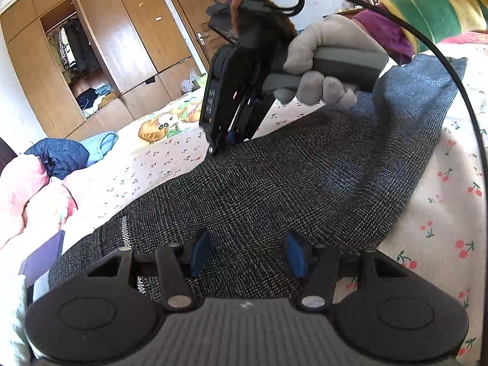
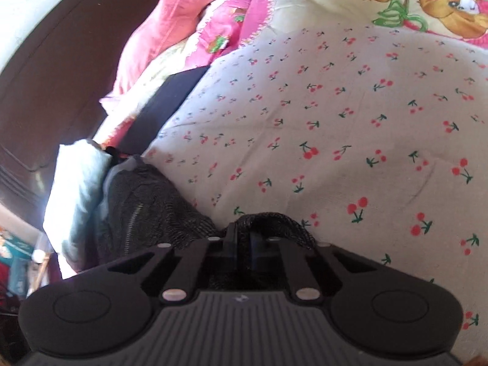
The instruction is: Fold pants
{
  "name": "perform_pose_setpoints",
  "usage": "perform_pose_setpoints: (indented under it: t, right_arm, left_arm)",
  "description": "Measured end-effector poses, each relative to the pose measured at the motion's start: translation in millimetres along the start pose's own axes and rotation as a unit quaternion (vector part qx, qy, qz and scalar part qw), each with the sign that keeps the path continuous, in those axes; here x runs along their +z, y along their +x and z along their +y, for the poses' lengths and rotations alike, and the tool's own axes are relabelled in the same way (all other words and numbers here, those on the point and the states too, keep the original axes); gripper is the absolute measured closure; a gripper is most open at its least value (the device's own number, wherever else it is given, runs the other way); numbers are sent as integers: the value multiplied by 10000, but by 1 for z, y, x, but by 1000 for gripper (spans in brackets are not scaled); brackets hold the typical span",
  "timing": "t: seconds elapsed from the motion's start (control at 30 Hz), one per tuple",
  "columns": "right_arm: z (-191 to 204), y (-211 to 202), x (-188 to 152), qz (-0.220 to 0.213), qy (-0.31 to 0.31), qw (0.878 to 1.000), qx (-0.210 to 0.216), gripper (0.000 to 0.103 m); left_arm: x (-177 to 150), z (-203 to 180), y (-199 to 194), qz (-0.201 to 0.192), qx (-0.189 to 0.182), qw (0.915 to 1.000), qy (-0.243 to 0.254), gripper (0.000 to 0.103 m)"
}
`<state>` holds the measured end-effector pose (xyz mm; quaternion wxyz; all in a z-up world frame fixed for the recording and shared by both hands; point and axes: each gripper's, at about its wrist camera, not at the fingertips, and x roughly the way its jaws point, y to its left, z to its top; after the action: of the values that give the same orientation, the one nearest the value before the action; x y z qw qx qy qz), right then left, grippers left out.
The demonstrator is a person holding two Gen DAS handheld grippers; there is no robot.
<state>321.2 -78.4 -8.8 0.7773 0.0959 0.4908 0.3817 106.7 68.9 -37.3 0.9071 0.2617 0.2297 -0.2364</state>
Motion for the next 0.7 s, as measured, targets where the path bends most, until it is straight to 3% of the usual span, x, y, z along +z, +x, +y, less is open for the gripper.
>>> perform_pose_setpoints:
  t: [0.07, 0.1, 0.2, 0.27, 0.4, 0.43, 0.53, 0.57, 0.6, 0.63, 0.67, 0.7]
  right_arm:
    - [-4, -6, -1, -316, 216, 9992, -123, 96]
    - [-15, -9, 1, -535, 633, 9966, 7, 97]
    - [-36, -9, -2, -891, 1451, 9853, 118, 97]
    - [-51, -4, -12, -1153, 2110, 9701, 317, 97]
    - [-73, -11, -42, -1812, 3084, 9302, 825, 97]
    - [-70, -18, -43, -1924, 2983, 9315, 795, 96]
    - [-37, -32, -30, -1466, 2087, 9653, 556, 91]
    - [-27, -35, -25, -1345, 1854, 9721, 499, 86]
    - [-17, -36, -21, -1323, 1566, 9784, 276, 90]
    - [-7, -33, -14, -1225, 1257, 9838, -364, 95]
    - [-5, -27, -7, -1021, 1169, 9836, -917, 102]
    - [-11, -21, -2, -867, 1294, 9783, -1364, 102]
  left_arm:
    - [0, 2, 0, -48, 61, 10000, 26, 35]
    - [-2, 1, -2, -95, 214, 9997, 77, 33]
    - [-3, -1, -1, -110, 1037, 9942, 274, 28]
    - [-8, 2, 3, 129, 1258, 9917, 235, 26]
    - [-20, 8, -15, 398, 1166, 9923, 120, 26]
    - [-20, 13, -23, 410, 1195, 9919, 101, 26]
    - [-16, 46, -42, 391, 1305, 9893, -526, 26]
    - [-16, 58, -44, 386, 1480, 9856, -717, 26]
    - [-17, 66, -43, 385, 1711, 9811, -812, 26]
    - [-23, 74, -39, 450, 1888, 9774, -840, 26]
    - [-31, 79, -30, 695, 1937, 9749, -854, 25]
    - [-42, 86, -19, 1110, 1964, 9695, -958, 25]
